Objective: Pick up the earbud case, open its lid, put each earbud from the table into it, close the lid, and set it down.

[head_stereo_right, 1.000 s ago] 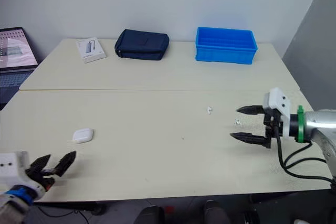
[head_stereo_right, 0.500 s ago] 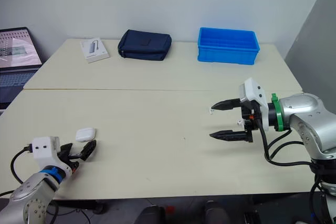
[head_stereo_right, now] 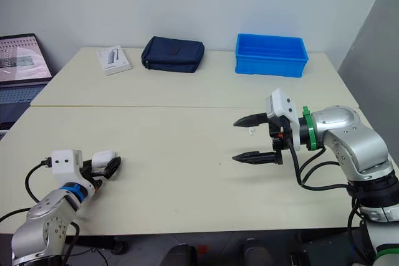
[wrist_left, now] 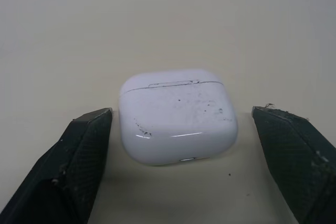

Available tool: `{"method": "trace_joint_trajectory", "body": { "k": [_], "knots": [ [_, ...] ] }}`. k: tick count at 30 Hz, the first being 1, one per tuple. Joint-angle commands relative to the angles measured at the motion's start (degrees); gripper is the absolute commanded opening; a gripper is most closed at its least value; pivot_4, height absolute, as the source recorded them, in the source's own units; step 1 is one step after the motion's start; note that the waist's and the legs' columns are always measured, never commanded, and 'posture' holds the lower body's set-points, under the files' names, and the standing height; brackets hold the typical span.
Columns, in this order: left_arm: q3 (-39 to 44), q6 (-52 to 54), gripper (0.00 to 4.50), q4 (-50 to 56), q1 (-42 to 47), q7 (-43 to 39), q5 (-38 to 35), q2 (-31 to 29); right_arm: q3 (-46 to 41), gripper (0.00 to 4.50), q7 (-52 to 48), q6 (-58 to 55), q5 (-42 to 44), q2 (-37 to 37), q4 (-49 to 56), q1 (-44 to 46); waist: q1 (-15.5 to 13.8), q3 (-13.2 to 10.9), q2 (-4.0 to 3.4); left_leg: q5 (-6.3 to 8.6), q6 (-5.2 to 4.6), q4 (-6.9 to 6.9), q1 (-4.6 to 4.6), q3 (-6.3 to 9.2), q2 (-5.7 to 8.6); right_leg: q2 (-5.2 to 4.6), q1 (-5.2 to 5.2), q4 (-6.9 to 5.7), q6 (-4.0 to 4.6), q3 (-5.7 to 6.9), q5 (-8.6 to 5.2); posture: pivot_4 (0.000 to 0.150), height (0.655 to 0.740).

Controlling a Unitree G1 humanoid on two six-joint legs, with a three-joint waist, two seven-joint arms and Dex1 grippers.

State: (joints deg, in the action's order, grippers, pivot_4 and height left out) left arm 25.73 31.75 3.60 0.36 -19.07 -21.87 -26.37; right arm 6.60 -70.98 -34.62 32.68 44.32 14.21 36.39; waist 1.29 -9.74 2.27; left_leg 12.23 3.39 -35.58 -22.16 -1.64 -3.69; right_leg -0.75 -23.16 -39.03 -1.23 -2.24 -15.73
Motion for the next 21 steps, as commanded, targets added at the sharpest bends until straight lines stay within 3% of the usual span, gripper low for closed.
{"method": "trace_joint_trajectory", "body": {
  "k": [1, 3, 6, 10, 14, 18, 21],
  "knots": [
    [-2.01, 4.05, 3.27, -1.97, -1.28, -0.49, 0.18, -0.59, -1.07, 4.5, 0.22, 0.43, 0.44, -0.12, 1.59, -0.02, 0.07, 0.0, 0.0, 0.0, 0.0, -0.01, 0.0, -0.02, 0.0, -0.01, 0.0, 0.0, -0.01, -0.03, 0.01, 0.15, 0.728],
    [-2.45, 4.6, 2.79, -2.22, -1.39, -0.84, 0.57, -1.39, -1.1, 4.5, 0.33, 0.47, 0.39, -0.06, 1.77, -0.37, 0.07, 0.0, 0.0, 0.0, 0.0, -0.02, -0.04, -0.04, 0.01, -0.03, -0.01, 0.03, -0.03, -0.03, 0.01, 0.15, 0.728],
    [-3.21, 3.79, 2.79, -2.46, -1.63, -3.54, 0.44, -2.86, -1.55, 4.5, 0.88, 0.59, 0.12, 0.23, 2.06, -0.91, 0.08, 0.0, 0.0, 0.01, -0.01, -0.04, -0.07, -0.03, 0.01, -0.04, -0.02, 0.03, -0.03, -0.01, 0.01, 0.15, 0.728],
    [-8.64, -6.11, 2.79, 0.87, -4.24, -14.86, 1.21, -5.35, -2.89, 4.5, 2.56, -0.16, 0.41, 0.87, 3.05, -1.74, 0.16, -0.01, -0.02, 0.01, -0.01, -0.04, -0.13, -0.05, 0.02, -0.05, -0.07, 0.05, -0.03, -0.03, 0.01, 0.15, 0.728],
    [-13.38, -13.4, 2.79, 6.29, -4.99, -21.87, -0.75, -3.47, -6.01, 4.5, 6.97, -5.5, 2.81, 1.85, 6.2, -4.02, -1.0, -0.04, -0.04, 0.14, -0.2, -0.24, -0.58, -0.03, 0.14, -0.3, -0.21, 0.18, 0.07, 0.09, 0.09, 0.15, 0.728],
    [-20.8, -20.88, 2.79, 10.86, -3.5, -23.85, 2.14, -0.22, -9.7, 4.5, 14.93, -21.43, 8.57, 5.22, 13.1, -8.29, -1.59, -0.08, 0.04, 0.26, -0.39, -0.44, -0.89, -0.02, 0.15, -0.33, -0.36, 0.34, 0.0, 0.08, 0.18, 0.15, 0.728],
    [-27.9, -28.08, 2.79, 11.84, -0.48, -25.94, 5.18, 2.86, -13.34, 4.5, 23.54, -33.72, 17.39, 1.64, 17.05, -10.51, -1.37, -0.09, 0.08, 0.28, -0.42, -0.43, -0.88, -0.04, 0.12, -0.28, -0.35, 0.34, 0.0, 0.04, 0.2, 0.15, 0.728]
  ]
}}
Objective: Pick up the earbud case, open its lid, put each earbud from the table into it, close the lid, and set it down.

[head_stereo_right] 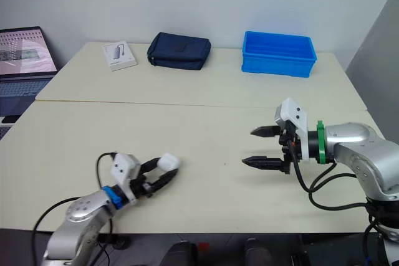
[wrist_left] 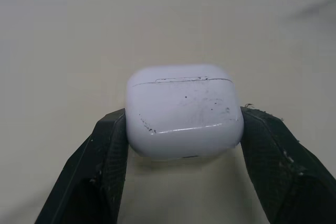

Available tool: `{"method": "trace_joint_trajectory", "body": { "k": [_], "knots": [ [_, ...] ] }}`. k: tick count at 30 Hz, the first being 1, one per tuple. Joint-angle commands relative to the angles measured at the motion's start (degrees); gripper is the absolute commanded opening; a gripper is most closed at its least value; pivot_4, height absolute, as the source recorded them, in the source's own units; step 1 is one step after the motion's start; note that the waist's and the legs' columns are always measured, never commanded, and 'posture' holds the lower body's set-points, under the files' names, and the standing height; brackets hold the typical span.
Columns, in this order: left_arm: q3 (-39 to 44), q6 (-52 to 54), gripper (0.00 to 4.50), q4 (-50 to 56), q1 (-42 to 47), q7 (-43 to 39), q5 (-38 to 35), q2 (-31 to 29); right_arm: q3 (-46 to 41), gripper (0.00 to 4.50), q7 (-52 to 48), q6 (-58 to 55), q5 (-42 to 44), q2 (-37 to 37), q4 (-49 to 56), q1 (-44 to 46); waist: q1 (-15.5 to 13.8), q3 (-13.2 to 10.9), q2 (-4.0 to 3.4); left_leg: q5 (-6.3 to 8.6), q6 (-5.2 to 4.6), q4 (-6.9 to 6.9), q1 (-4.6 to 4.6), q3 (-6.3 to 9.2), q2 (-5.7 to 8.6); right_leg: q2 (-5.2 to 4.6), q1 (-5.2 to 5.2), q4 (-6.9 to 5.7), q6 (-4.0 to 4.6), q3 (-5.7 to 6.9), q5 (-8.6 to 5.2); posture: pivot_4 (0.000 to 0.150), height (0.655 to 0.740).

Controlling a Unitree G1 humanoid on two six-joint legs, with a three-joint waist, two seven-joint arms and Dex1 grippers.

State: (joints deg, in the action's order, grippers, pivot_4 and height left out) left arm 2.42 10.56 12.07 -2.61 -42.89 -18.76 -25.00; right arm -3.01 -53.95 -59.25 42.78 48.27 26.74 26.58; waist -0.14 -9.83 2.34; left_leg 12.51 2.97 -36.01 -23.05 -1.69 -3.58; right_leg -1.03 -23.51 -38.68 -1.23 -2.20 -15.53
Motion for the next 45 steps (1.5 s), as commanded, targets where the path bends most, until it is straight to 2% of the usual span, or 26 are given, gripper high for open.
{"method": "trace_joint_trajectory", "body": {
  "k": [1, 6, 11, 16, 22, 26, 34, 39, 42, 45],
  "knots": [
    [-5.76, -8.57, 2.79, 3.11, 3.12, -2.77, 2.67, 1.87, -4.38, 4.5, 8.51, -11.38, 9.05, -3.39, 5.3, -0.8, 0.24, 0.0, -0.01, 0.0, 0.0, 0.0, 0.0, 0.03, -0.03, 0.06, 0.0, -0.02, 0.0, -0.01, 0.0, 0.15, 0.728],
    [-10.35, -20.5, 2.79, -2.7, 8.49, -6.94, 6.0, 2.81, -6.07, 4.5, 22.43, -23.46, 16.0, -15.81, 4.53, 0.96, 1.16, -0.01, -0.04, 0.0, -0.01, -0.02, 0.12, 0.08, -0.2, 0.37, 0.0, -0.18, -0.16, -0.07, -0.1, 0.15, 0.728],
    [-12.33, -29.47, 2.79, -8.32, 13.02, -10.46, 6.93, 3.05, -7.57, 4.5, 29.91, -29.57, 17.92, -24.66, 0.96, 3.45, 1.66, -0.02, -0.05, -0.01, -0.02, -0.06, 0.09, 0.09, -0.21, 0.43, -0.01, -0.22, -0.16, -0.09, -0.06, 0.15, 0.728],
    [-13.16, -32.91, 2.79, -10.73, 14.88, -11.91, 6.39, 3.25, -8.65, 4.5, 32.31, -32.47, 19.3, -28.63, -1.95, 5.03, 1.77, -0.02, -0.05, 0.01, -0.05, -0.05, 0.01, 0.09, -0.21, 0.42, -0.02, -0.11, -0.21, -0.06, -0.06, 0.15, 0.728],
    [-13.72, -33.92, 2.79, -10.93, 15.31, -12.24, 6.01, 3.2, -8.19, 4.5, 32.38, -32.94, 19.66, -29.41, -3.82, 5.53, 1.84, -0.02, -0.05, 0.05, -0.12, -0.03, 0.02, 0.1, -0.23, 0.44, -0.03, -0.11, -0.22, -0.05, -0.07, 0.15, 0.728],
    [-13.64, -33.21, 2.79, -10.39, 15.27, -11.89, 5.54, 3.57, -7.5, 3.6, 32.57, -32.1, 19.12, -29.49, -4.97, 5.52, 1.85, -0.02, -0.05, 0.05, -0.12, -0.04, 0.03, 0.1, -0.23, 0.44, -0.03, -0.12, -0.22, -0.06, -0.07, 0.15, 0.728],
    [-13.81, -32.36, 2.79, -8.95, 14.36, -11.46, 4.99, 3.84, -6.48, 0.8, 31.84, -31.59, 19.29, -28.7, -5.2, 5.41, 1.86, -0.02, -0.05, 0.05, -0.12, -0.03, 0.03, 0.1, -0.24, 0.45, -0.03, -0.11, -0.23, -0.05, -0.07, 0.15, 0.728],
    [-13.94, -31.41, 2.79, -8.32, 13.93, -11.35, 4.68, 3.73, -6.07, 0.77, 31.16, -30.98, 19.26, -27.96, -5.08, 5.85, 1.87, -0.02, -0.05, 0.05, -0.12, -0.04, 0.02, 0.1, -0.23, 0.45, -0.03, -0.11, -0.23, -0.06, -0.07, 0.15, 0.728],
    [-13.98, -25.62, 2.79, -7.97, 14.14, -13.25, 2.69, 1.94, -4.58, 0.77, 29.75, -29.9, 18.39, -25.81, -4.7, 6.58, 1.9, -0.03, -0.06, 0.05, -0.12, -0.04, 0.03, 0.1, -0.24, 0.45, -0.04, -0.11, -0.23, -0.06, -0.07, 0.15, 0.728],
    [-14.08, -17.73, 3.8, -7.78, 14.89, -16.82, 0.57, -1.46, -1.93, 0.77, 27.44, -27.81, 17.04, -22.16, -4.1, 7.43, 2.0, -0.04, -0.07, 0.05, -0.12, -0.03, 0.03, 0.1, -0.24, 0.45, -0.05, -0.11, -0.23, -0.05, -0.07, 0.15, 0.728]
  ]
}}
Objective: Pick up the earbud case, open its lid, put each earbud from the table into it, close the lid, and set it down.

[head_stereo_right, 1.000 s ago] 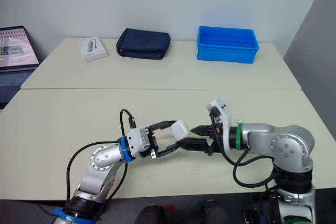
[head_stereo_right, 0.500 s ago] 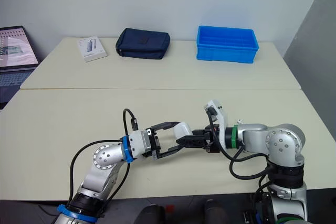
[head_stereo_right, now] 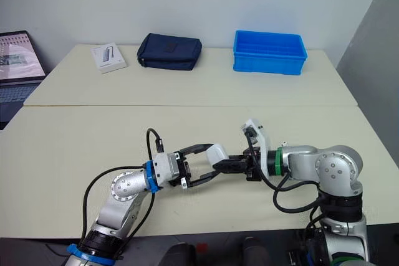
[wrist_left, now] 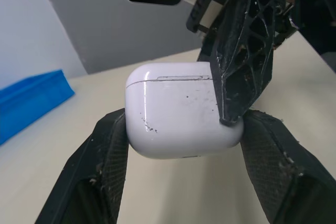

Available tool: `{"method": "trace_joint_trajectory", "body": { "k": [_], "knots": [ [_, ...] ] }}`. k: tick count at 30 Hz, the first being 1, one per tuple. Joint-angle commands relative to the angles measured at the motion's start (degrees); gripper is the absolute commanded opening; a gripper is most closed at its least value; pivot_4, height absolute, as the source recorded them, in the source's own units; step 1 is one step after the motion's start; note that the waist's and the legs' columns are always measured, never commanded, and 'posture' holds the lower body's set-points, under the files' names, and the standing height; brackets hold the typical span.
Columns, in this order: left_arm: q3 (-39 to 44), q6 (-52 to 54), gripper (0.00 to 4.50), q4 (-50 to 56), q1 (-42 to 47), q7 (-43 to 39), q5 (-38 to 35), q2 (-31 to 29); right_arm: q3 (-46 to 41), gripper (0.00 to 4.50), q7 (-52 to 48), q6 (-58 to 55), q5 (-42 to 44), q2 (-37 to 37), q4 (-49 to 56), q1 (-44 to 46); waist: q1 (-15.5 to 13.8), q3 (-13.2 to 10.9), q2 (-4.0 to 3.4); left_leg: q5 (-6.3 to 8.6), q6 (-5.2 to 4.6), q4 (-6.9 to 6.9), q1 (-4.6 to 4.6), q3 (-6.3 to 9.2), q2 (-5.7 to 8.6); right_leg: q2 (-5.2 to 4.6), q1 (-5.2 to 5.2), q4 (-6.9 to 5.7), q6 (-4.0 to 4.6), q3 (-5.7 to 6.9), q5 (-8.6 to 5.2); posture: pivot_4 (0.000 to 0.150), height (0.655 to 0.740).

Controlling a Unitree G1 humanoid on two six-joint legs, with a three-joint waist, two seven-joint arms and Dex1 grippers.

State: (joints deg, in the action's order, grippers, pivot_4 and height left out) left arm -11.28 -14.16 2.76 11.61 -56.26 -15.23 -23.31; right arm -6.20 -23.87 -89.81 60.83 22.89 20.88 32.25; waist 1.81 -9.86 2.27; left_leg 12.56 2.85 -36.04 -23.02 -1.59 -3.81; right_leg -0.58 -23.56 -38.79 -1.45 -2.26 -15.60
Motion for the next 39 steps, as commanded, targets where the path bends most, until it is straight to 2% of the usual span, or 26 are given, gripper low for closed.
{"method": "trace_joint_trajectory", "body": {
  "k": [1, 2, 3, 8, 13, 17, 26, 37, 38, 39],
  "knots": [
    [-0.35, 9.72, 4.05, 1.86, 1.18, -4.98, -4.24, -4.41, 2.0, 0.77, -3.4, 3.47, -1.43, 4.42, 1.78, 2.14, 0.06, -0.01, -0.01, 0.0, 0.0, 0.0, 0.0, 0.0, -0.01, 0.02, -0.01, 0.0, 0.0, 0.0, 0.0, 0.15, 0.728],
    [-0.33, 12.02, 4.37, 2.21, 1.7, -6.04, -5.13, -5.41, 2.81, 0.77, -4.25, 4.29, -1.95, 5.61, 1.84, 2.44, 0.06, -0.02, -0.02, 0.0, 0.0, 0.0, 0.0, 0.01, -0.02, 0.03, -0.03, 0.0, 0.01, 0.0, -0.01, 0.15, 0.728],
    [-0.23, 16.73, 4.49, 2.82, 2.74, -7.2, -6.74, -7.07, 4.73, 0.77, -6.01, 5.91, -3.32, 8.08, 2.48, 3.01, 0.05, -0.04, -0.02, 0.0, 0.0, 0.01, -0.01, 0.01, -0.02, 0.04, -0.05, 0.0, 0.02, 0.01, -0.01, 0.15, 0.728],
    [0.07, 33.29, 4.5, 5.22, 6.9, -9.93, -11.62, -12.08, 13.8, 0.77, -14.27, 14.48, -10.55, 18.6, 5.5, 4.83, 0.04, -0.11, -0.04, 0.0, 0.0, 0.0, -0.3, 0.02, -0.01, 0.04, -0.35, 0.0, 0.03, 0.01, -0.02, 0.15, 0.728],
    [-0.91, 40.66, 4.5, 7.93, 9.93, -8.85, -11.91, -12.46, 21.15, 0.77, -21.64, 23.02, -17.92, 25.84, 8.05, 5.82, 0.0, -0.11, -0.04, 0.02, -0.04, -0.03, -0.74, 0.1, -0.01, 0.08, -0.71, 0.08, -0.01, 0.05, -0.03, 0.15, 0.728],
    [-4.39, 48.66, 4.5, 9.9, 13.83, -8.44, -12.37, -11.02, 25.15, 0.77, -26.0, 27.19, -22.04, 28.31, 9.33, 7.14, -0.03, -0.12, -0.03, 0.03, -0.05, -0.03, -0.83, 0.14, 0.01, 0.08, -0.77, 0.1, -0.03, 0.07, -0.04, 0.15, 0.728],
    [-8.01, 49.5, 4.5, 6.84, 20.2, -8.47, -8.75, -7.53, 29.28, 0.77, -32.47, 31.96, -28.55, 31.1, 9.38, 7.19, -0.11, -0.12, -0.03, 0.03, -0.05, -0.1, -0.79, 0.14, 0.03, 0.09, -0.76, 0.02, -0.02, 0.05, -0.04, 0.15, 0.728],
    [-8.9, 49.64, 4.5, 6.5, 21.28, -9.52, -8.39, -6.09, 29.41, 0.77, -35.08, 32.75, -31.44, 30.81, 9.38, 6.23, -0.12, -0.12, -0.03, 0.03, -0.05, -0.16, -0.79, 0.15, 0.03, 0.09, -0.76, -0.03, -0.01, 0.04, -0.03, 0.15, 0.728],
    [-8.84, 49.76, 4.09, 6.45, 21.3, -9.5, -8.43, -5.87, 29.36, 0.77, -35.15, 32.73, -31.47, 30.71, 9.39, 6.18, -0.12, -0.12, -0.03, 0.03, -0.05, -0.17, -0.79, 0.15, 0.03, 0.09, -0.76, -0.05, -0.01, 0.04, -0.03, 0.15, 0.728],
    [-8.79, 49.91, 3.87, 6.42, 21.31, -9.54, -8.54, -5.72, 29.32, 0.77, -35.27, 32.73, -31.58, 30.61, 9.4, 6.13, -0.12, -0.12, -0.03, 0.02, -0.05, -0.18, -0.78, 0.16, 0.03, 0.09, -0.76, -0.07, -0.01, 0.04, -0.03, 0.15, 0.728]
  ]
}}
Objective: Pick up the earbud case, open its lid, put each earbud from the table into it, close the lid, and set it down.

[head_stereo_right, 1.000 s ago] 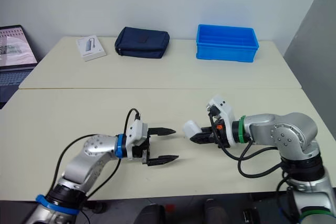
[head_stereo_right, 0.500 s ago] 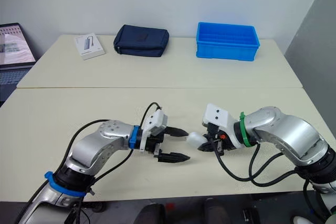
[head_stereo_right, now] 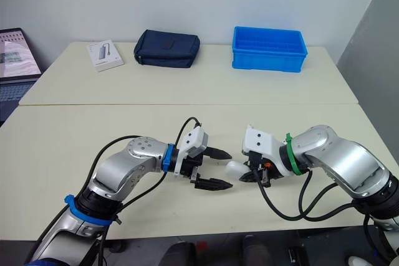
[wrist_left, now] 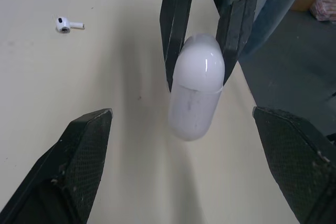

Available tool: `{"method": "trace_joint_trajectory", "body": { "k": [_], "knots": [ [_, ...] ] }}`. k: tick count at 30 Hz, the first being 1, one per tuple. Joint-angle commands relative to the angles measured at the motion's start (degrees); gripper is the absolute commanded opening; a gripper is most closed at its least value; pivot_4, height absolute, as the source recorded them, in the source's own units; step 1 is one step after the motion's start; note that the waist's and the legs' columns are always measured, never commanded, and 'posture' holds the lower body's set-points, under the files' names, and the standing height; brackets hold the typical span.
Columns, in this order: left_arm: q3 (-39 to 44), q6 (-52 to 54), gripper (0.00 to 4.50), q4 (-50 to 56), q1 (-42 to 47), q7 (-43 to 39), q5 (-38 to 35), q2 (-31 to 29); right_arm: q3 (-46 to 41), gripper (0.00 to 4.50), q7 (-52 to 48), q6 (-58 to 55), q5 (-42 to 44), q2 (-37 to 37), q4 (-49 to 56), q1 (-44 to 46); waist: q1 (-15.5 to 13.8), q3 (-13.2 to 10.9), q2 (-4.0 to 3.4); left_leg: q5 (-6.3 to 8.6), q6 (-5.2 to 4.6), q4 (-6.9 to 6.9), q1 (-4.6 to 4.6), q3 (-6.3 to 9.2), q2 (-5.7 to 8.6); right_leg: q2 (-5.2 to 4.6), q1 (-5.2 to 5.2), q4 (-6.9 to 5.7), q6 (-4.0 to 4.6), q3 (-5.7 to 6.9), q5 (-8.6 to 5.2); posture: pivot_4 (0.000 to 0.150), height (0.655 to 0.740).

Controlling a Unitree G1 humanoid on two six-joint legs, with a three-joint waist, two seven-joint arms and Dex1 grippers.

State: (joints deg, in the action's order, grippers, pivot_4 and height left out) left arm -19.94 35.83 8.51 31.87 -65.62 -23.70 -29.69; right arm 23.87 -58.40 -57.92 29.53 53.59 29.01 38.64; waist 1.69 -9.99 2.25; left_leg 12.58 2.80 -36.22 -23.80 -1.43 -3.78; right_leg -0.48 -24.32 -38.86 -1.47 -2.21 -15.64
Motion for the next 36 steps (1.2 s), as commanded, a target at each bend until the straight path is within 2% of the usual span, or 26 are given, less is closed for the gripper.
{"method": "trace_joint_trajectory", "body": {
  "k": [1, 8, 10, 15, 16, 23, 28, 29, 32, 36],
  "knots": [
    [-0.04, 0.15, 3.5, 0.68, 1.03, -0.17, -0.22, 0.82, -0.79, 0.77, -0.81, 0.82, -0.4, -0.2, 1.28, -0.29, 0.0, 0.0, 0.0, 0.0, 0.0, -0.01, 0.0, 0.01, 0.0, 0.0, 0.0, -0.01, 0.0, 0.01, 0.0, 0.15, 0.728],
    [-0.2, 1.04, 1.19, 1.08, 0.7, 0.0, -0.36, 1.58, -0.93, 0.77, -1.03, 1.02, -1.09, -1.29, 1.44, -0.52, 0.0, 0.0, 0.0, 0.0, 0.0, -0.12, -0.01, 0.01, 0.0, 0.0, 0.02, -0.06, 0.0, 0.0, 0.0, 0.15, 0.728],
    [-0.25, 0.94, 0.81, 0.92, 0.56, 0.38, 0.0, 1.89, -0.96, 0.77, -1.17, 1.1, -1.31, -1.55, 1.43, -0.6, 0.0, 0.0, 0.0, 0.0, 0.0, -0.15, -0.01, 0.01, 0.0, 0.0, 0.03, -0.06, 0.0, 0.0, 0.0, 0.15, 0.728],
    [-0.5, 0.77, 0.81, 1.51, -0.74, 0.13, 0.13, 1.33, -1.15, 0.77, -1.7, 1.25, -1.72, -1.87, 1.13, -0.78, 0.0, 0.0, 0.0, 0.0, 0.0, -0.19, 0.0, 0.02, 0.0, 0.0, 0.04, -0.1, 0.0, 0.0, 0.0, 0.15, 0.728],
    [-0.44, 0.68, 0.81, 1.54, -1.01, 0.13, 0.2, 1.15, -1.13, 1.52, -1.9, 1.61, -2.0, -1.72, 0.99, -0.87, 0.0, 0.0, 0.0, 0.0, 0.0, -0.2, -0.01, 0.02, 0.0, 0.0, 0.04, -0.1, 0.0, 0.0, 0.01, 0.15, 0.728],
    [1.28, -1.31, 0.81, 0.64, -4.17, 0.49, 0.45, -0.14, -3.04, 3.95, -3.49, 3.97, -3.09, 0.9, 0.23, -1.31, 0.0, 0.0, 0.0, 0.0, 0.0, -0.31, -0.01, 0.04, 0.0, 0.0, 0.09, -0.11, 0.0, 0.01, 0.01, 0.15, 0.728],
    [7.99, -5.91, 0.81, 0.71, -10.99, 1.05, -3.33, 0.79, -7.09, 3.96, -5.39, 13.46, -6.96, 6.45, -1.53, -3.81, -0.01, 0.0, 0.0, 0.02, -0.03, -0.41, -0.01, 0.02, 0.0, -0.01, 0.1, -0.12, 0.0, -0.01, 0.01, 0.15, 0.728],
    [11.11, -6.06, 0.81, 1.08, -12.98, 2.52, -6.12, 2.62, -8.87, 3.96, -5.38, 16.67, -7.54, 6.68, -1.94, -4.91, -0.01, 0.0, 0.0, 0.02, -0.04, -0.44, -0.01, 0.04, -0.01, -0.01, 0.12, -0.12, 0.0, 0.01, 0.01, 0.15, 0.728],
    [16.62, -7.08, 0.81, 2.75, -17.31, 5.85, -9.15, 5.19, -14.52, 3.96, -2.51, 22.45, -8.0, 4.59, -2.91, -8.1, 0.0, 0.0, 0.0, 0.02, -0.04, -0.52, -0.02, 0.04, -0.02, -0.02, 0.17, -0.14, -0.04, 0.02, 0.03, 0.15, 0.728],
    [16.53, -10.69, 0.81, 4.97, -20.35, 6.73, -7.16, 5.13, -17.69, 3.96, -3.7, 26.83, -5.79, 1.19, -2.3, -11.07, -0.03, 0.0, -0.01, 0.03, -0.04, -0.62, 0.02, 0.03, -0.01, -0.01, 0.23, -0.16, -0.09, -0.02, 0.1, 0.15, 0.728]
  ]
}}
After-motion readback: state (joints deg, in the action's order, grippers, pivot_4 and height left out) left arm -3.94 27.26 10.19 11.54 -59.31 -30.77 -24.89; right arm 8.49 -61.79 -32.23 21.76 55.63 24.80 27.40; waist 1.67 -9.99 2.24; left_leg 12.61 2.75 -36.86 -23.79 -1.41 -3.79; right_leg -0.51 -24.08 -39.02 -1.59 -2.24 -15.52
